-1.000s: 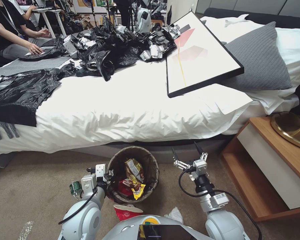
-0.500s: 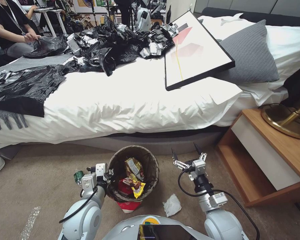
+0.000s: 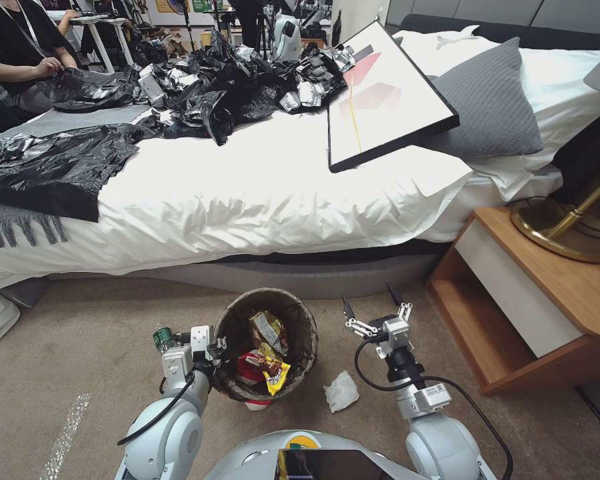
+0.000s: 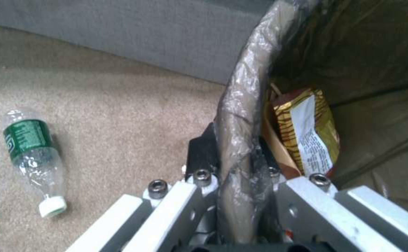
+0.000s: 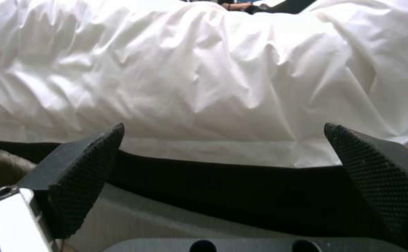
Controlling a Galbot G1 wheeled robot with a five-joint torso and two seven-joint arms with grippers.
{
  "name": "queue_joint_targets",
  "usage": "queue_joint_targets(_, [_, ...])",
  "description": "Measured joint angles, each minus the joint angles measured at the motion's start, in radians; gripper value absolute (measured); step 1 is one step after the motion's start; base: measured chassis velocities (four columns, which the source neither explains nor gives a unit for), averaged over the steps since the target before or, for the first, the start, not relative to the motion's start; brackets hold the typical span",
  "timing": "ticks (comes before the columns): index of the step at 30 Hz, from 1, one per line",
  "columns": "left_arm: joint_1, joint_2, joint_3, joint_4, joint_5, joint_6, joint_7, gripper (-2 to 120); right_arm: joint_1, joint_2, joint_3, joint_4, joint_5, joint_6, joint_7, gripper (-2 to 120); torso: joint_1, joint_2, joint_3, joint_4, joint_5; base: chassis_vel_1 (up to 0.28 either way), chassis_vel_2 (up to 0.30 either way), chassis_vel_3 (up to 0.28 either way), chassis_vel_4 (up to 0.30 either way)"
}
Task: Pick up the trash bin, then pick up the garbage from the floor and place it into the trash bin.
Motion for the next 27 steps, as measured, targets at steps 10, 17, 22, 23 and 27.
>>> queue_joint_targets(10, [-0.002, 0.000, -0.006, -0.003, -0.004, 0.000, 0.000, 3, 0.035, -0.017, -0.018, -0.021, -0.017, -0.030, -0.001, 100, 0.000, 0.000, 0.000, 0.0000, 0.0000, 0.000, 0.000, 0.000, 0.000])
queue_joint_targets(17, [-0.002, 0.000, -0.008, -0.008, -0.004, 0.000, -0.003, 3, 0.052, -0.046, -0.031, -0.022, 0.016, -0.100, -0.012, 100, 0.000, 0.000, 0.000, 0.0000, 0.0000, 0.000, 0.000, 0.000, 0.000])
queue_joint_targets(22, [-0.002, 0.000, -0.009, -0.010, -0.004, 0.001, -0.004, 3, 0.059, -0.066, -0.037, -0.023, 0.033, -0.140, -0.020, 100, 0.000, 0.000, 0.000, 0.0000, 0.0001, 0.000, 0.000, 0.000, 0.000])
queue_joint_targets(23, [-0.003, -0.001, -0.011, -0.014, -0.004, 0.001, -0.008, 3, 0.064, -0.097, -0.044, -0.024, 0.060, -0.202, -0.031, 100, 0.000, 0.000, 0.000, -0.0002, 0.0002, 0.000, 0.000, 0.000, 0.000])
queue_joint_targets(27, [-0.003, -0.003, -0.017, -0.021, -0.003, 0.001, -0.010, 3, 0.059, -0.169, -0.050, -0.024, 0.102, -0.347, -0.065, 100, 0.000, 0.000, 0.000, -0.0001, 0.0004, 0.000, 0.000, 0.000, 0.000])
